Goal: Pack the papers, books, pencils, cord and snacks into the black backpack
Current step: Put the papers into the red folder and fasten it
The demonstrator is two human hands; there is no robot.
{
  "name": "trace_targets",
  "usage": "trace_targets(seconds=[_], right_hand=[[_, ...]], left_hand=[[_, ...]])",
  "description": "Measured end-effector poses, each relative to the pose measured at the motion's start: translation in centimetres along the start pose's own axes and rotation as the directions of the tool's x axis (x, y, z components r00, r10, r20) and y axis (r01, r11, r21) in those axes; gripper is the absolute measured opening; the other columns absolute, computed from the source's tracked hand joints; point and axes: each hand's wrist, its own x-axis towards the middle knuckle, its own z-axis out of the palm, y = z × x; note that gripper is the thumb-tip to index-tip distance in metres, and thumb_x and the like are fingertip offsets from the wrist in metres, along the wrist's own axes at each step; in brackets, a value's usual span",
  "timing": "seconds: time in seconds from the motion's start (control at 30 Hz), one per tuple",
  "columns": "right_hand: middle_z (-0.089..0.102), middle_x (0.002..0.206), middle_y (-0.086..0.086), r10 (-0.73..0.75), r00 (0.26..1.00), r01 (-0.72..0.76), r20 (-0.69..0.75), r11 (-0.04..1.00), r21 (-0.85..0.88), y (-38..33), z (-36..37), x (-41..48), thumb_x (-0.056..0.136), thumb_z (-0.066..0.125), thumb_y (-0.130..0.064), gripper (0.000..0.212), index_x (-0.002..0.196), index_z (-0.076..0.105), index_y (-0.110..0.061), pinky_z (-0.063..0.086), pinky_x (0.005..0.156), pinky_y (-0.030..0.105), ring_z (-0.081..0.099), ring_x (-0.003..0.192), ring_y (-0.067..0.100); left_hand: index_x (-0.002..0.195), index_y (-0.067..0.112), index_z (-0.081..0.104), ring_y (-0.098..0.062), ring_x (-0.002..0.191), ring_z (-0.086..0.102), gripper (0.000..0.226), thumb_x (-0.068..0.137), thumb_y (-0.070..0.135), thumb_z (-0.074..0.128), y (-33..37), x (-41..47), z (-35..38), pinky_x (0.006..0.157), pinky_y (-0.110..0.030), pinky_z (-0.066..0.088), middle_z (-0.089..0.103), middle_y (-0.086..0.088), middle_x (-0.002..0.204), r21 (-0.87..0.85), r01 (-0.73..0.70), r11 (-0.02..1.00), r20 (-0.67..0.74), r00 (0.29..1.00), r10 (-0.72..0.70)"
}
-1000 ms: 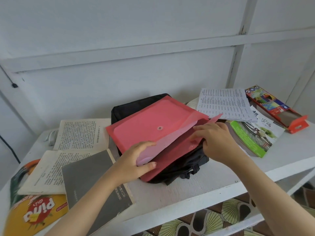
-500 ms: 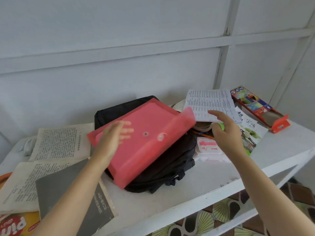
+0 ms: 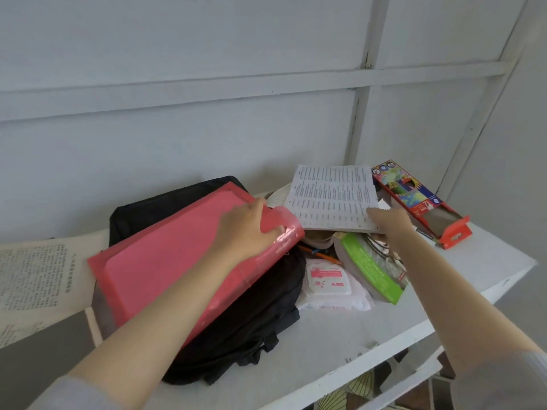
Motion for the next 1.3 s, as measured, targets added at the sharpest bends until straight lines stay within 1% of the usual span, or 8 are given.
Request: trace_targets(seconds=[0.1,0.23,0.37,0.6,0.77,0.97,1.17,1.3], right_hand=[[0.055,0.075,0.009,0.071,0.988,-0.073,0.134,0.997,0.009,-0.5,-0.4,1.0,0.093,0.054,-0.008,0.032,0.121,0.05,0.007,0.048,0.04,0.023,0.055,0.058,0.018],[0.058,0.092,0.012,0.033,0.977,-0.07,0.209,0.982,0.174,-0.9,-1.1,1.7,0.093,0.052,0.0,0.029,0.121,0.048,0.002,0.047,0.037,0.017,0.057,0.066,0.017],[0.056,0.113,0.014,-0.01,0.973,-0.042,0.229,0.974,0.224,-1.8,-1.1,1.8,0.091,0.049,0.007,0.07,0.146,0.02,-0.025,0.053,0.044,0.026,0.062,0.076,0.019],[0.044,0.14,0.015,-0.037,0.945,-0.042,0.324,0.971,0.234,-2.3,-1.4,2.0,0.093,0.037,0.012,0.057,0.14,0.041,-0.021,0.049,0.042,0.014,0.062,0.087,0.018],[0.046,0.137,0.017,-0.018,0.93,-0.193,0.368,0.828,0.527,-3.0,-1.9,1.3,0.094,0.031,0.013,0.056,0.137,0.046,-0.019,0.048,0.041,0.013,0.064,0.064,0.011],[0.037,0.143,0.021,-0.158,0.928,-0.159,0.337,0.65,0.743,-4.1,-2.5,-1.6,0.094,0.031,0.013,0.054,0.14,0.042,-0.014,0.044,0.038,0.012,0.059,0.04,0.005],[0.05,0.116,0.009,-0.287,0.865,-0.102,0.412,0.703,0.704,-4.1,-2.8,-5.1,0.093,0.031,0.012,0.052,0.13,0.051,-0.019,0.04,0.036,0.009,0.056,0.048,0.006],[0.059,0.122,0.009,-0.395,0.781,0.047,0.484,0.81,0.585,-2.7,-1.8,-7.6,0.086,0.035,0.015,0.058,0.127,0.054,-0.021,0.043,0.036,0.017,0.059,0.051,0.012]], left_hand=[[0.134,0.015,0.035,-0.026,0.108,0.052,0.064,0.085,0.052,0.053,-0.1,1.2,2.0,0.09,-0.042,0.044,0.055,-0.006,0.121,0.075,-0.012,0.997,0.009,1.0,0.011],[0.14,0.015,0.031,-0.026,0.116,0.047,0.07,0.084,0.046,0.058,-0.6,1.7,3.3,0.096,-0.041,0.041,0.051,-0.007,0.128,0.002,0.011,1.0,0.008,1.0,-0.011],[0.142,0.017,0.028,-0.025,0.123,0.042,0.076,0.08,0.044,0.064,-0.9,1.8,3.9,0.102,-0.04,0.036,0.046,-0.007,0.135,-0.006,0.008,1.0,0.019,1.0,-0.008],[0.141,0.026,0.032,-0.022,0.116,0.046,0.06,0.087,0.012,0.054,0.5,3.1,3.8,0.092,-0.029,0.034,0.05,-0.006,0.13,-0.421,-0.018,0.907,0.047,0.998,0.042],[0.144,0.026,0.023,-0.008,0.119,0.037,0.045,0.1,0.03,0.034,1.8,4.8,3.2,0.098,-0.027,0.028,0.038,0.009,0.128,-0.757,0.18,0.628,0.161,0.983,-0.088],[0.144,0.02,0.022,-0.02,0.121,0.048,0.053,0.099,0.047,0.025,1.8,5.7,2.0,0.098,-0.029,0.031,0.038,-0.004,0.144,-0.856,0.213,0.471,0.169,0.976,-0.134],[0.132,0.027,0.038,-0.037,0.102,0.063,0.054,0.091,0.062,0.032,1.4,4.6,-2.2,0.086,-0.044,0.051,0.062,-0.023,0.115,-0.929,0.297,-0.221,0.316,0.947,-0.054],[0.142,0.029,0.027,-0.019,0.092,0.065,0.054,0.094,0.015,0.049,-0.2,2.8,-4.8,0.067,-0.035,0.053,0.057,-0.003,0.113,-0.959,0.264,-0.099,0.276,0.953,-0.128]])
